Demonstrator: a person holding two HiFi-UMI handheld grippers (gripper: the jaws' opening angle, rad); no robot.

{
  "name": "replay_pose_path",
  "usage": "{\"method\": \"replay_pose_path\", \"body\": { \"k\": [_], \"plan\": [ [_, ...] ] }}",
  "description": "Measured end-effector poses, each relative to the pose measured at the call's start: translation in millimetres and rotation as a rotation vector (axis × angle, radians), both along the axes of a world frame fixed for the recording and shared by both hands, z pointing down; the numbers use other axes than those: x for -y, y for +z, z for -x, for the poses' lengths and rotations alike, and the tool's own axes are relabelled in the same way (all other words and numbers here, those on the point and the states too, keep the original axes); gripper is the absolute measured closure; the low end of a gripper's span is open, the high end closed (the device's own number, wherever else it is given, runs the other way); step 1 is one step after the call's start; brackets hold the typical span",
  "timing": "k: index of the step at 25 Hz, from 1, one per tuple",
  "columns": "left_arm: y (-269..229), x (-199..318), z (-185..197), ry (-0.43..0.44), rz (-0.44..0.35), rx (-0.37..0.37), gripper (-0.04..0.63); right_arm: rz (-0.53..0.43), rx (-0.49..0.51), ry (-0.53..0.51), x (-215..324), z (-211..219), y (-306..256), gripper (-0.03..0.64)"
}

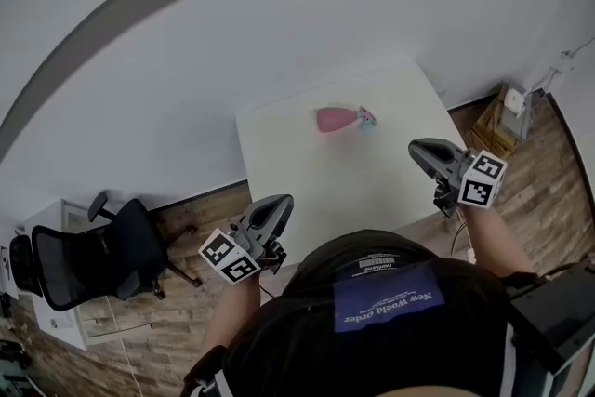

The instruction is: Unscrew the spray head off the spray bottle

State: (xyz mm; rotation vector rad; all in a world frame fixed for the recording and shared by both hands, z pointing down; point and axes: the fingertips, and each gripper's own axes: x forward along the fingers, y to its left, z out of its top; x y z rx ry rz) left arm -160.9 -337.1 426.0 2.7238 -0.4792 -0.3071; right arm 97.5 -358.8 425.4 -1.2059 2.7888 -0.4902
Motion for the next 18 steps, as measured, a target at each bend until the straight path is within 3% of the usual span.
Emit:
{"method": "replay_pose_path", "body": {
  "k": [4, 10, 18],
  "plan": [
    [11.4, 16.4, 7.2, 0.029, 0.003, 0.008, 0.592, 0.033, -0.036, 0.007, 15.4, 13.3, 8.6, 0.618],
    [26.6, 41.4, 5.6, 0.006, 0.05, 0.012, 0.592, 0.068, -0.045, -0.02, 53.2, 11.7, 18.9, 0.618],
    [31.6, 81.7, -52.5, -0.119, 0.072, 0.089, 0.592, 0.089, -0.019, -0.22, 117.9, -27.0, 43.0, 0.618]
  ]
}}
